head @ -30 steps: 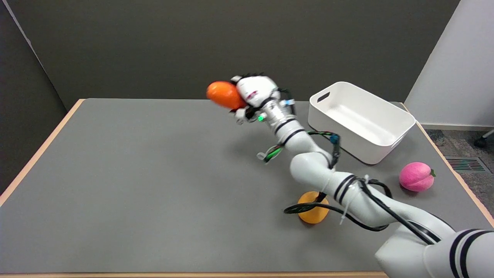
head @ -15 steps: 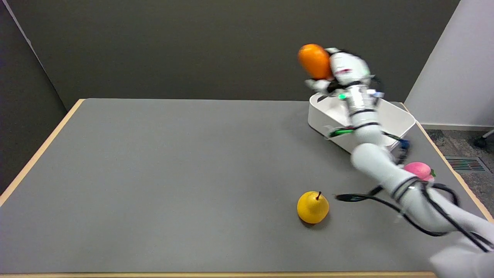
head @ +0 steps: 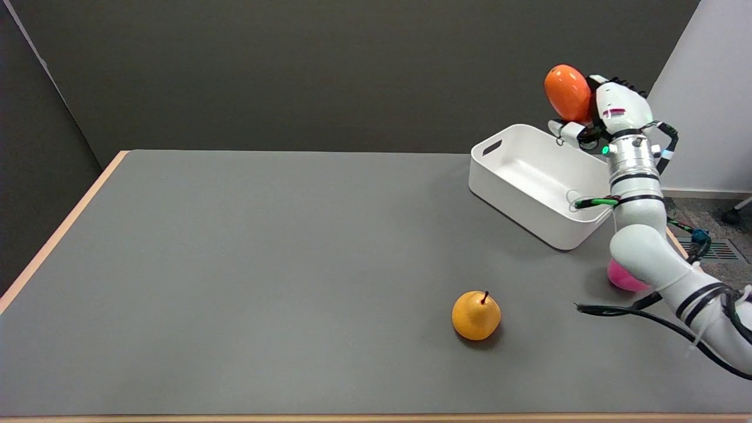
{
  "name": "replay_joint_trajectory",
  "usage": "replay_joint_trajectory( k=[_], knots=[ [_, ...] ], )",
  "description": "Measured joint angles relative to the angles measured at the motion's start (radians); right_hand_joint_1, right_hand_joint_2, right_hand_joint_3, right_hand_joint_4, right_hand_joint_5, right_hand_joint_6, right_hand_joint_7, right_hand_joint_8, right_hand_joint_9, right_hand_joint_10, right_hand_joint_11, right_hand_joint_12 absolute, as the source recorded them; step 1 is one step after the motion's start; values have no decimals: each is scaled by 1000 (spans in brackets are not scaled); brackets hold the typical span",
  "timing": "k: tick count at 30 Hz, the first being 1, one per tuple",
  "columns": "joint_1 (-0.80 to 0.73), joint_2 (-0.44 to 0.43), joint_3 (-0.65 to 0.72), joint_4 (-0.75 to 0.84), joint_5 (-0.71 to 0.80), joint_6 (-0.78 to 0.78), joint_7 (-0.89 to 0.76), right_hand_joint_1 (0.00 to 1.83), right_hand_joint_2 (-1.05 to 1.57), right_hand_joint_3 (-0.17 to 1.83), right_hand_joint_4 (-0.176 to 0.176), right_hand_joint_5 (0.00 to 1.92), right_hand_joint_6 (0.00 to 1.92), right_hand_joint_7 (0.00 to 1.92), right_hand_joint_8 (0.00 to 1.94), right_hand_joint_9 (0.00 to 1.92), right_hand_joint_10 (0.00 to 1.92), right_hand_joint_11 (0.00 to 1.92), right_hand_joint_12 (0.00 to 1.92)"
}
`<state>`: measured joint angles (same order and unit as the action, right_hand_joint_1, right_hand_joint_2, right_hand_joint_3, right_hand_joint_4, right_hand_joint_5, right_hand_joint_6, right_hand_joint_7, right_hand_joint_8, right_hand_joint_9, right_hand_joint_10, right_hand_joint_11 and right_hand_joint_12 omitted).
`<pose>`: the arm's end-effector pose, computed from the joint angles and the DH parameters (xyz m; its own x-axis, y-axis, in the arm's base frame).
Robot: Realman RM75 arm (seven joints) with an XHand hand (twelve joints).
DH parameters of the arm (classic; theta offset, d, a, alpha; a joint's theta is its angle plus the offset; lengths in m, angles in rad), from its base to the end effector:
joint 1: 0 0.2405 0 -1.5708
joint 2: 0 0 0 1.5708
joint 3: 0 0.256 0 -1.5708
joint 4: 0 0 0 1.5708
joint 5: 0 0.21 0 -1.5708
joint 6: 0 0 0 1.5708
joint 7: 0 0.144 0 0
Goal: Place mango into white box.
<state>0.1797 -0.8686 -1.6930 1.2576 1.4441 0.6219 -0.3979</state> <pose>-0.1747 -0.3592 0.4982 0.8834 0.4410 0.1587 -0.3413 0.3734 0.8626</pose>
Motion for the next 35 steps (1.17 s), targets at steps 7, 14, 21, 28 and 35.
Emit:
replay_joint_trajectory(
  k=[7, 14, 21, 28, 35],
  knots=[
    [-24, 30, -39, 9, 30, -20, -8, 556, 602, 862, 4, 292, 549, 365, 458, 270, 892, 257, 1504],
    [-57, 45, -51, 22, 42, -67, -10, 366, 485, 867, 7, 50, 304, 1, 93, -1, 404, -1, 1111],
    [-97, 60, -13, 27, 50, -185, -11, 360, 478, 854, 26, 7, 121, -1, -1, -1, 252, -1, 1048],
    [-142, 74, 56, 29, 54, -311, -12, 391, 464, 850, 28, -1, 18, -1, -1, -1, 22, -1, 907],
    [-213, 78, 128, 55, 54, -357, -12, 386, 482, 882, 42, -1, 40, -1, -1, -1, 68, -1, 878]
  ],
)
